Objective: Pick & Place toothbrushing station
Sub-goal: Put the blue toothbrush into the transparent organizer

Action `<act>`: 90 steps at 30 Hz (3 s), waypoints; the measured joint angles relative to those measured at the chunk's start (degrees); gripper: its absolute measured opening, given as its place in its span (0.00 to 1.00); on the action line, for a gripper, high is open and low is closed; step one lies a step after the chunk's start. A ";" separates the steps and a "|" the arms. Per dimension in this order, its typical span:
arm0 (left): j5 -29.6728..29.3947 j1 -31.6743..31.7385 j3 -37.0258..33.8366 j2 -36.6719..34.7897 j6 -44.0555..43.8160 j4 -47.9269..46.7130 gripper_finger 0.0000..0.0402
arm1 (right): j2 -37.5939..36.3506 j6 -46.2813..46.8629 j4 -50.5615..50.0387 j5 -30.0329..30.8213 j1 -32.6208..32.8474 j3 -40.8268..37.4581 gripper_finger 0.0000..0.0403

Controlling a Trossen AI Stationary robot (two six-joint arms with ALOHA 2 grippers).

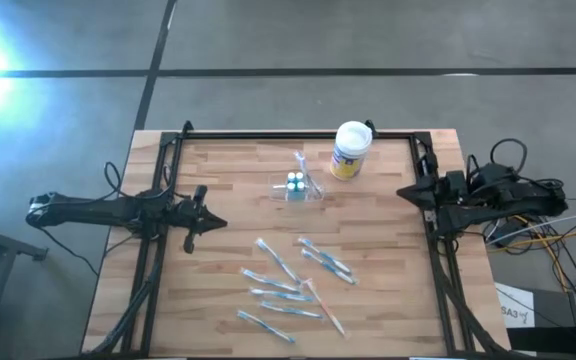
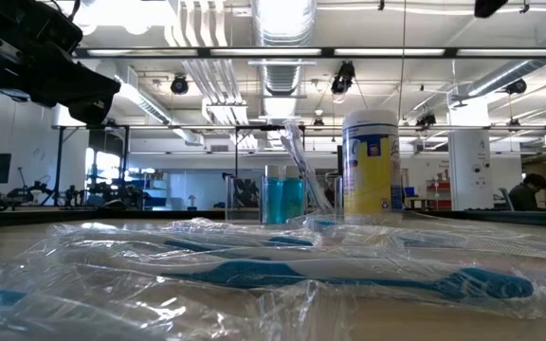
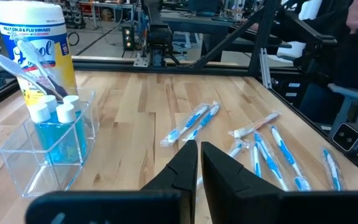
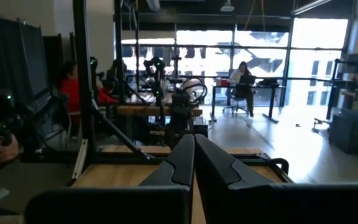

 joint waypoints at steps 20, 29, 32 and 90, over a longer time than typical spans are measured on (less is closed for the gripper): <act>-0.24 0.01 0.00 -0.02 2.55 0.07 0.06 | -16.48 4.91 9.03 -2.05 0.00 -23.14 0.02; -0.24 0.00 0.00 -0.01 2.58 0.41 0.06 | -16.87 2.92 12.77 -1.63 0.00 -25.51 0.02; -0.24 0.02 0.00 -0.01 2.58 1.64 0.06 | -16.74 2.95 12.28 -1.61 -0.02 -26.45 0.02; -0.22 0.01 0.02 0.01 -1.92 3.69 0.06 | 46.86 33.90 -38.36 15.96 0.04 19.81 0.02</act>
